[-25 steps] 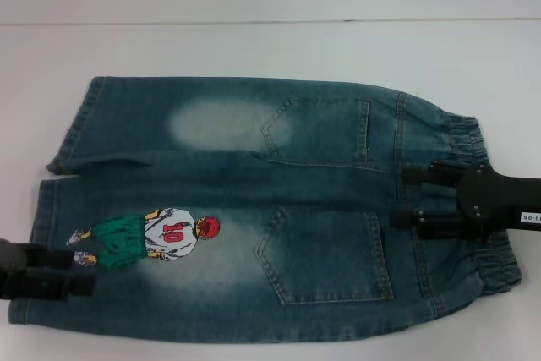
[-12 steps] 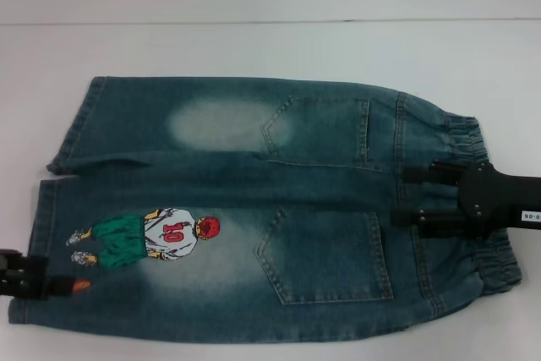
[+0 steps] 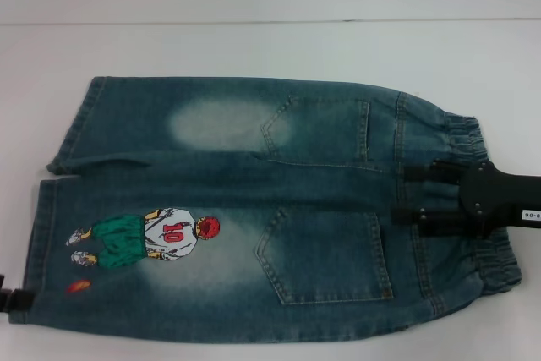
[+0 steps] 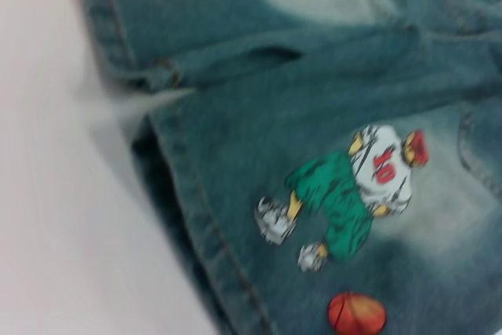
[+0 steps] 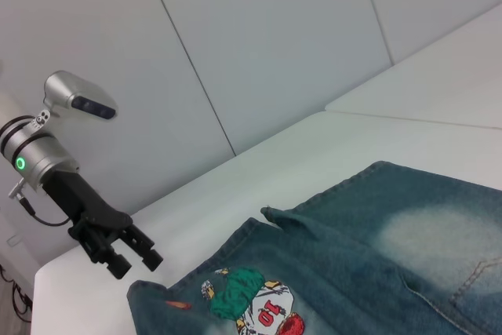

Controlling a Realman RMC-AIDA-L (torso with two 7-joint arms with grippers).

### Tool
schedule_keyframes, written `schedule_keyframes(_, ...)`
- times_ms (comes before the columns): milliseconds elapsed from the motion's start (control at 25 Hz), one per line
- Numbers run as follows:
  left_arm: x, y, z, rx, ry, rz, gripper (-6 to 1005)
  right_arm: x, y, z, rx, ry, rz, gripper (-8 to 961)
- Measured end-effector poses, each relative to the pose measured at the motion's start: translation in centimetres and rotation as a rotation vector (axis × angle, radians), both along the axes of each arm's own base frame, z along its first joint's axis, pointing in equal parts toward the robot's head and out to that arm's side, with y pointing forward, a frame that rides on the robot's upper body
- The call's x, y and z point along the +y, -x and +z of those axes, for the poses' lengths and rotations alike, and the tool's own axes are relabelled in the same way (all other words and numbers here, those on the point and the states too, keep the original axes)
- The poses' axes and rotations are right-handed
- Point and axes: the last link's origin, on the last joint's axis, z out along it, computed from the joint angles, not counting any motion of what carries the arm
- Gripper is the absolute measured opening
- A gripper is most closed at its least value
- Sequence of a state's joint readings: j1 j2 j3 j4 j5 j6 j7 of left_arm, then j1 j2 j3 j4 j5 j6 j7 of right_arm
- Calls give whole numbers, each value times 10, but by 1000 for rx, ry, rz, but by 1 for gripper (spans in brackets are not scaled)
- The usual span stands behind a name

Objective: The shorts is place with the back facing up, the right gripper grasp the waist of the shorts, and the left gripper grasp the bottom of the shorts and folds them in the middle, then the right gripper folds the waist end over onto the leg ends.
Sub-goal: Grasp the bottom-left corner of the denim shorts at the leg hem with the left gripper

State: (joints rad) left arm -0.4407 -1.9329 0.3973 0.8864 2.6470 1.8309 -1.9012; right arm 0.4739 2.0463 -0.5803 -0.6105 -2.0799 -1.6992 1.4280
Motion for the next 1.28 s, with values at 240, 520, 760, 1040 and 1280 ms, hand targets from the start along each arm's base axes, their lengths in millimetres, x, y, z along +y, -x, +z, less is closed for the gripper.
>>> schedule_keyframes(240,-5,5,0,39,39,33,904,0,0,1,4,-8,-4,945)
schedule_keyframes(520,-8,7,-4,50,66,50,904,1,-1,2,4,-9,-5,945)
schedule_keyframes(760,-4,1,-13,36,84,28,904,1,-1,2,5,-12,-7,945)
schedule_keyframes(1040,7,-9,-21,20,101,-11,904,0,-2,3,12,-15,-10,945)
schedule_keyframes(1280,9,-11,-23,20,108,-19,903,-2,-4,4,15,-22,-19,944)
